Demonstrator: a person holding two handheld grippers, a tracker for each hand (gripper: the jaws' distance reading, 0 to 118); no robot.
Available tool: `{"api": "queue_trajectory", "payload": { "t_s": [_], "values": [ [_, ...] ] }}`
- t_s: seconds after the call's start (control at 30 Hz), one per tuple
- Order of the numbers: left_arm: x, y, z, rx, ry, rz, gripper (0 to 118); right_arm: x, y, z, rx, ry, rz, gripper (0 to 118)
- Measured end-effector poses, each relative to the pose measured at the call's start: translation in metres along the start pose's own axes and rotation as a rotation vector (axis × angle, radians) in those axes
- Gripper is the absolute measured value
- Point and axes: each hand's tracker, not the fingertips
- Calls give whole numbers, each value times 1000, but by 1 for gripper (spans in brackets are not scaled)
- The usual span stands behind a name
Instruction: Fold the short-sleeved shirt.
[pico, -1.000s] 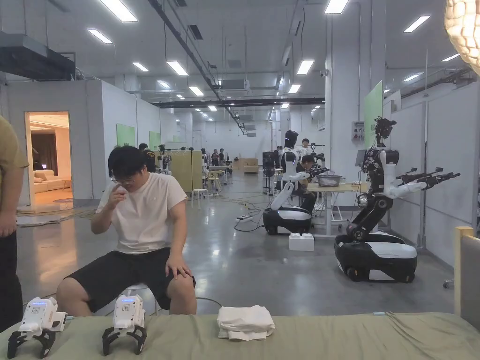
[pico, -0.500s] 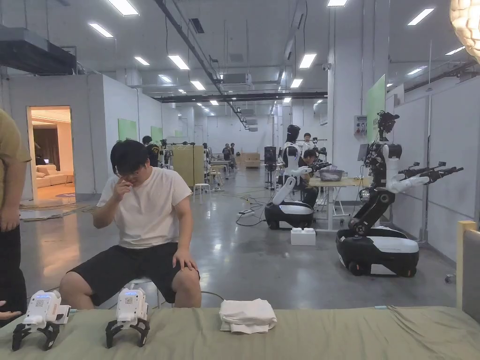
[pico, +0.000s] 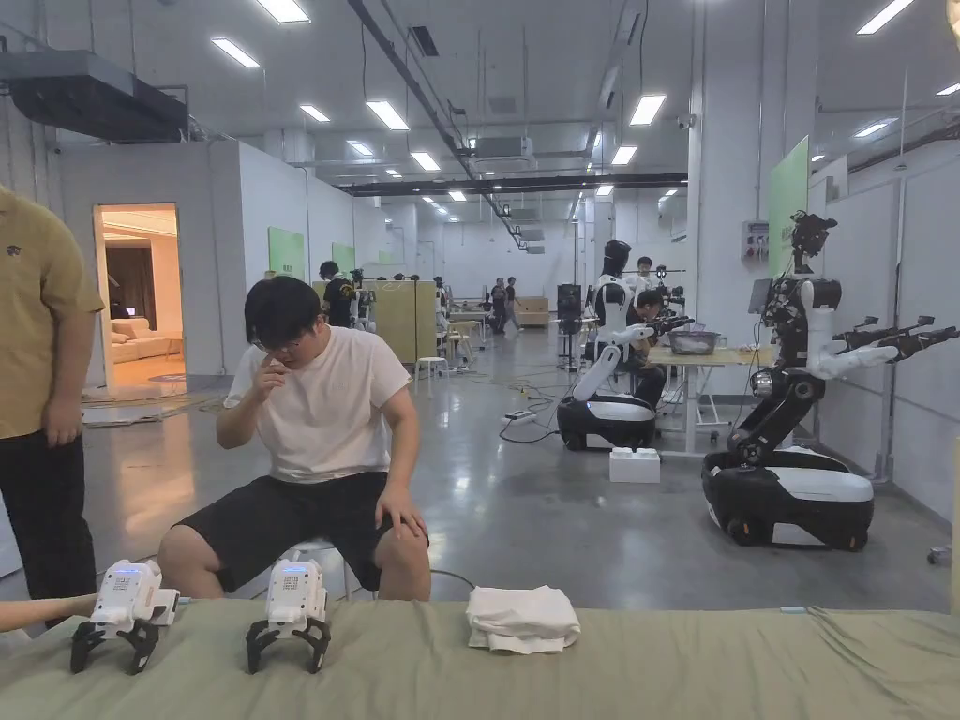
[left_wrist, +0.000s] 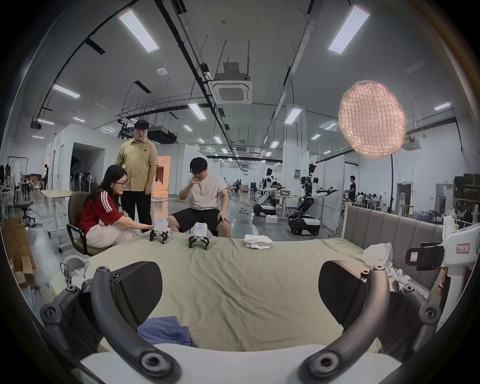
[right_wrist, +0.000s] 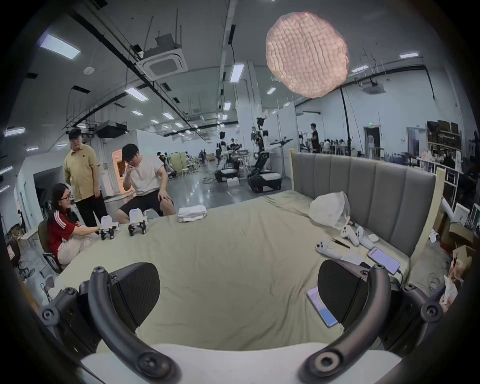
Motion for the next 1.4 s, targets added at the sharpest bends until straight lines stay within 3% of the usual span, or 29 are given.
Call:
{"api": "queue_trajectory", "payload": {
  "t_s": [0.23, 0.33, 0.43, 0.57, 0.97, 1.07, 1.2, 1.3, 1.4],
  "values": [
    [2, -1, 3, -5, 1, -12, 118, 8, 3, -1, 6, -16, -73, 118],
    [3, -3, 4, -6, 2, -23, 118, 9, -3, -1, 12, -16, -33, 118],
    [8, -4, 6, 17, 6, -34, 118, 13, -9, -2, 30, 47, -3, 117],
    [12, -2, 6, 39, 10, -63, 118, 24, -17, 6, 188, 309, 10, 118],
    [30, -29, -31, -19, -28, -86, 118, 22, -38, -27, 104, 280, 68, 118],
    [37, -65, -86, -222, -42, -77, 118, 19, -65, -83, -13, 309, 92, 118],
    [41, -150, -203, -440, -121, -29, 118, 7, -119, -211, -326, 299, 172, 118],
    [58, -197, -287, -552, -80, -28, 118, 0, -153, -302, -485, 225, 219, 117],
    [72, -231, -343, -612, -64, -74, 118, -4, -169, -358, -538, 89, 229, 115]
  ]
}}
